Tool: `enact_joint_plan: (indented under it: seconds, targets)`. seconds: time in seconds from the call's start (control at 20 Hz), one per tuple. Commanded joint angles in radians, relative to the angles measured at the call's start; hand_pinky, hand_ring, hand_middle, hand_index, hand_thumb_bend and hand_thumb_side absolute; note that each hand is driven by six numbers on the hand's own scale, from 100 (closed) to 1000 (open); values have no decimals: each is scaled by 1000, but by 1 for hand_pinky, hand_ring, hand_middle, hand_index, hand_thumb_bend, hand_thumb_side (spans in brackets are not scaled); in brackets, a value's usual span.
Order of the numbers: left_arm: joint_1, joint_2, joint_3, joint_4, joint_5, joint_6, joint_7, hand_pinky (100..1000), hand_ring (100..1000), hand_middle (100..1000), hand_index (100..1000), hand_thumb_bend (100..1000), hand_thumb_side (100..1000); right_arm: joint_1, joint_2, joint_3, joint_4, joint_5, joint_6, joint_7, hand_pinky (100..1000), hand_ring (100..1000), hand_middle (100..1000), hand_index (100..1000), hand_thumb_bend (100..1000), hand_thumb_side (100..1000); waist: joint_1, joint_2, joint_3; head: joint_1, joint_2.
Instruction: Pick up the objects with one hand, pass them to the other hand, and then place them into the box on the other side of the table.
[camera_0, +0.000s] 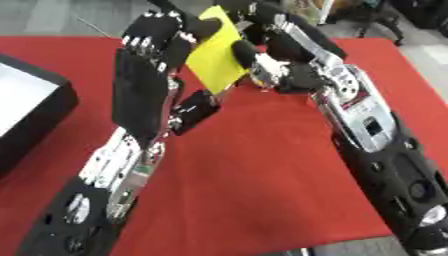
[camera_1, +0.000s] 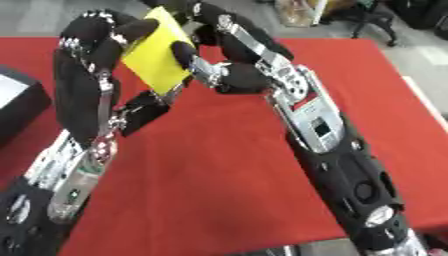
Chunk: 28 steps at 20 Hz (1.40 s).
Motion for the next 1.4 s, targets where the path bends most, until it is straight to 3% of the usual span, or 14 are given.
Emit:
enact_joint_plan:
  seconds: [0.05, 0.2, 0.3, 0.35, 0.55, 0.7, 1.1, 1.25, 1.4]
  targets:
    - [-20, -6, 12, -17, 15, -6, 22, 499, 446, 461, 562, 240, 165, -11, -9, -7, -13, -9, 0, 11, 649, 364, 172, 838, 100, 593, 1, -11, -3, -2, -4]
    - [-17, -1, 17, -20, 23, -8, 35, 502, 444, 458, 559, 224, 172, -10, -13, -14, -16, -12, -8, 26, 673, 412, 314, 851, 100, 790, 1, -11, -3, -2, -4]
    - [-14, 5, 20, -23, 27, -8, 38, 501, 443, 458, 558, 217, 172, -10, -17, -25, -17, -9, -15, 30, 701, 482, 464, 860, 100, 965, 2, -12, -3, -1, -4]
    - [-12, 9, 21, -23, 28, -8, 38, 502, 443, 458, 559, 215, 172, -10, -19, -33, -16, -7, -16, 26, 710, 506, 512, 863, 100, 1000, 3, -12, -3, 0, -4]
    - [3, 29, 23, -23, 34, -4, 31, 502, 441, 456, 557, 207, 163, -9, -26, -69, -18, -7, -14, -24, 778, 625, 717, 881, 100, 1000, 6, -13, -3, 3, -7]
    - [18, 47, 25, -22, 36, 2, 23, 505, 441, 456, 559, 203, 154, -7, -32, -100, -24, -8, -4, -85, 790, 647, 770, 885, 100, 1000, 10, -13, -3, 5, -10]
    - [67, 120, 57, -13, 25, 48, -3, 521, 448, 465, 574, 227, 145, 10, -62, -182, -67, 24, 17, -227, 786, 646, 774, 889, 100, 1000, 22, -12, -1, 13, -29]
    - [83, 171, 96, -14, 27, 102, -41, 553, 466, 481, 597, 264, 163, 36, -82, -215, -77, 53, 19, -261, 783, 639, 753, 889, 100, 1000, 30, -15, 0, 25, -38]
    - [95, 251, 155, -13, 60, 202, -149, 587, 482, 495, 622, 285, 212, 74, -104, -240, -71, 86, 22, -280, 777, 625, 736, 886, 100, 1000, 45, -20, 1, 73, -55]
